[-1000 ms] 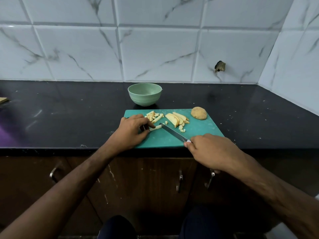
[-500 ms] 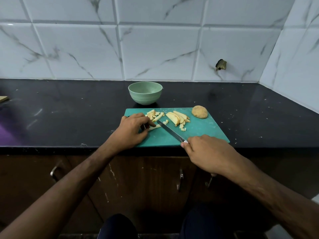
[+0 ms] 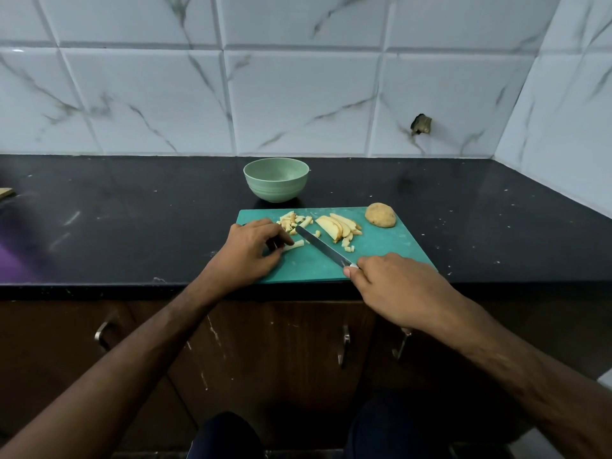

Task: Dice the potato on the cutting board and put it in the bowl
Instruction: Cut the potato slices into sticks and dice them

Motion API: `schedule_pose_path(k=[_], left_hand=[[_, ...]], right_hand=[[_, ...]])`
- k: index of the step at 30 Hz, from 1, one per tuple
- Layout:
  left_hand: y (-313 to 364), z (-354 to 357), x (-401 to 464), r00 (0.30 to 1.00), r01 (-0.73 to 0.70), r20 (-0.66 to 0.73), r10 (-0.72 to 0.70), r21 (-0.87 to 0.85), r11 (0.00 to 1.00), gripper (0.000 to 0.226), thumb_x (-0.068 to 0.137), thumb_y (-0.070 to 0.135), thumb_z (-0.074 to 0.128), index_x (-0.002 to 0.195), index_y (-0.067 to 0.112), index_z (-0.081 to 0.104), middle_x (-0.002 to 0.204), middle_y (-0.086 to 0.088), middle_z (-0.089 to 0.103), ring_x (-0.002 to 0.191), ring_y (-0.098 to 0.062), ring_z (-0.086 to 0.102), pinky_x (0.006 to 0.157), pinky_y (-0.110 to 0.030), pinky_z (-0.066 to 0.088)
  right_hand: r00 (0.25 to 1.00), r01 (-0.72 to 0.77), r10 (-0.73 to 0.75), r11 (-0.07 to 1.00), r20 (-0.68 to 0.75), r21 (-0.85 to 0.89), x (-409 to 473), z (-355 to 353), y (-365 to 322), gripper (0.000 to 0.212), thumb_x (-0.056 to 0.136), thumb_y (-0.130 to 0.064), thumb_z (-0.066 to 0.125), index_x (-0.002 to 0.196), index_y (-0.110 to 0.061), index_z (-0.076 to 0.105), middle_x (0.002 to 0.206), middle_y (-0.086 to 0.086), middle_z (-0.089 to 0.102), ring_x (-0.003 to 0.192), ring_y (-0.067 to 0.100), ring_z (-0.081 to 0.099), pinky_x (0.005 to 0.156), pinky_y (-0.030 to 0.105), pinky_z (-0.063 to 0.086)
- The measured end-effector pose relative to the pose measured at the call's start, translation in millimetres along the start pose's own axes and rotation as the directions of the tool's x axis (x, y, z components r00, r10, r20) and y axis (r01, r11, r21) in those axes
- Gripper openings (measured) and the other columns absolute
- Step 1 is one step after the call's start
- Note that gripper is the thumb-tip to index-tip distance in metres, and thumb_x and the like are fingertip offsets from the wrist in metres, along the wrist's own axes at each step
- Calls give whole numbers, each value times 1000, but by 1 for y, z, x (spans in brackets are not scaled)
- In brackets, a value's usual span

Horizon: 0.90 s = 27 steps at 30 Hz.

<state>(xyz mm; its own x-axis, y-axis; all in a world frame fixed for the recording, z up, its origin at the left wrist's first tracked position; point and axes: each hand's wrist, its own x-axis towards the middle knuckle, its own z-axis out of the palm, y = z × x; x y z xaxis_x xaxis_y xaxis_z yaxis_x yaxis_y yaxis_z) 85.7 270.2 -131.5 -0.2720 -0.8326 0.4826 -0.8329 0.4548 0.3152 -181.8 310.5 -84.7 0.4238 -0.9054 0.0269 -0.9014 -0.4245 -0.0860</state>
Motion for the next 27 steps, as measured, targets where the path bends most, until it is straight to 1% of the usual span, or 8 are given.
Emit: schedule_pose_path(k=[3,6,8,12,15,17,23,27], left_hand=[[0,0,0,1000,-8,-2,8,-3,1000,20,88,15,71,105,26,72,99,14,64,94,-3,62,88,-45,51],[-1,1,0,1000,-5,-7,4,-13,1000,20,88,14,72,104,27,72,99,13,64,94,-4,61,89,-45,50],[-2,0,0,1000,-3,-1,3,-24,1000,20,88,15,72,104,27,72,99,13,64,94,-5,61,89,-45,50],[-2,1,0,1000,-14,-2,14,-44,999,19,88,16,73,105,25,73,98,13,64,92,-5,62,85,-46,54],[-4,2,0,1000,-6,-16,5,-56,998,18,89,17,73,104,27,73,96,13,64,90,-4,63,84,-47,54],[-3,1,0,1000,2,-17,-3,-64,998,18,88,17,73,103,27,73,96,14,64,90,-4,63,85,-47,54],[-2,1,0,1000,13,-20,-15,-74,997,17,88,18,74,100,30,71,97,15,65,90,-4,63,87,-46,54],[-2,0,0,1000,3,-29,-5,-63,998,15,88,18,75,98,29,72,95,14,66,89,-4,63,85,-44,54]], right_hand=[[999,-12,11,1000,41,20,-3,5,-2,42,108,-53,24,90,-26,51,77,-3,60,53,12,65,49,21,44],[988,-57,40,992,149,111,-3,6,-2,44,107,-55,27,92,-23,52,77,2,62,45,12,64,44,20,44],[983,-72,47,988,175,137,-1,5,0,44,107,-55,28,91,-22,53,76,4,63,44,13,65,44,20,45],[993,-49,31,986,114,158,2,2,4,45,107,-53,29,89,-22,55,76,2,65,51,15,68,51,24,48],[1000,-19,15,982,25,187,5,1,5,45,108,-51,30,86,-22,58,77,-1,63,67,15,65,61,31,48],[1000,-14,11,984,22,180,6,2,3,46,107,-51,32,85,-22,59,76,-2,60,72,14,61,65,34,46],[999,-1,-3,996,53,91,1,10,-3,43,108,-51,30,82,-24,52,75,-4,54,64,9,50,56,27,33],[997,10,-17,995,69,101,2,20,-7,41,109,-49,30,87,-23,53,77,-3,57,64,8,51,55,27,34]])
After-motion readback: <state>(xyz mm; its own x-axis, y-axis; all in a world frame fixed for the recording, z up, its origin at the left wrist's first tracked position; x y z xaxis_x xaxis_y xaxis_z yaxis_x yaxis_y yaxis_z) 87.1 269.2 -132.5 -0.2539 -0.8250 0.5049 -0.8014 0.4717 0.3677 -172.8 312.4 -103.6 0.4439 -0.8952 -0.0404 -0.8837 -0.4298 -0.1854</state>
